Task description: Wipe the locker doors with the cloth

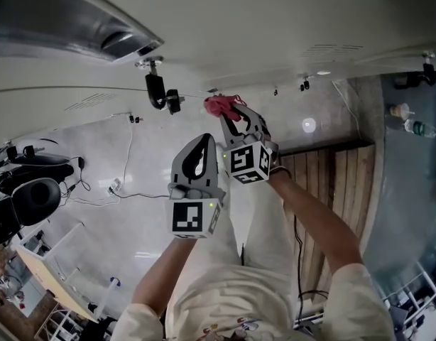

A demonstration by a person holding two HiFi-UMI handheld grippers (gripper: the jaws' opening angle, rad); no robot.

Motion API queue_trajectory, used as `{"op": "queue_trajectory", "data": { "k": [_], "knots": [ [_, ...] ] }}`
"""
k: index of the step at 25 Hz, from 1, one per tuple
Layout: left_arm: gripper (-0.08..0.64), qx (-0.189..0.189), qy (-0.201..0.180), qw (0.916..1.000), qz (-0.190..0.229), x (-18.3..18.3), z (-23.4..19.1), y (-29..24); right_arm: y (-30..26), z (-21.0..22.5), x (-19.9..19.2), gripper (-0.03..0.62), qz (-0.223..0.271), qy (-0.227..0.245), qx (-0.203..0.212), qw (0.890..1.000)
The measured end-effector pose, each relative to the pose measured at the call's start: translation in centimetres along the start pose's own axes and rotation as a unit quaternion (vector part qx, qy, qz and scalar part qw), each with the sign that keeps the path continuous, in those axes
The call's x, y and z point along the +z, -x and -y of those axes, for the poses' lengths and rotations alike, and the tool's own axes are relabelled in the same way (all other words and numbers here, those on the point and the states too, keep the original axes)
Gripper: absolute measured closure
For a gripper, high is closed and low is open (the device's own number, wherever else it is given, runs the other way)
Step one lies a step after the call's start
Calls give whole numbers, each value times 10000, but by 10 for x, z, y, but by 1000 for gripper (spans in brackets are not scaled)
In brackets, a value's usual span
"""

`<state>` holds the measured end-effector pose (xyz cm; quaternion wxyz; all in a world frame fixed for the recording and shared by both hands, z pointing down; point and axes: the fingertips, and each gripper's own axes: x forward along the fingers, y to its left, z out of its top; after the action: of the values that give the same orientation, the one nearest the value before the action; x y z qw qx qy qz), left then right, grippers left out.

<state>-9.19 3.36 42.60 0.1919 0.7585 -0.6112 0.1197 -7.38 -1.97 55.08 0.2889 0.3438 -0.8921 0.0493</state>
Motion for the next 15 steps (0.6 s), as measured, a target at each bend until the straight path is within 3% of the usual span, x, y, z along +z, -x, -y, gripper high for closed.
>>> {"op": "queue_trajectory", "data": {
  "k": [15],
  "knots": [
    [554, -59, -16, 9999, -100, -2, -24, 3, -35, -10, 3, 486, -308, -175, -40, 9994]
  ]
}}
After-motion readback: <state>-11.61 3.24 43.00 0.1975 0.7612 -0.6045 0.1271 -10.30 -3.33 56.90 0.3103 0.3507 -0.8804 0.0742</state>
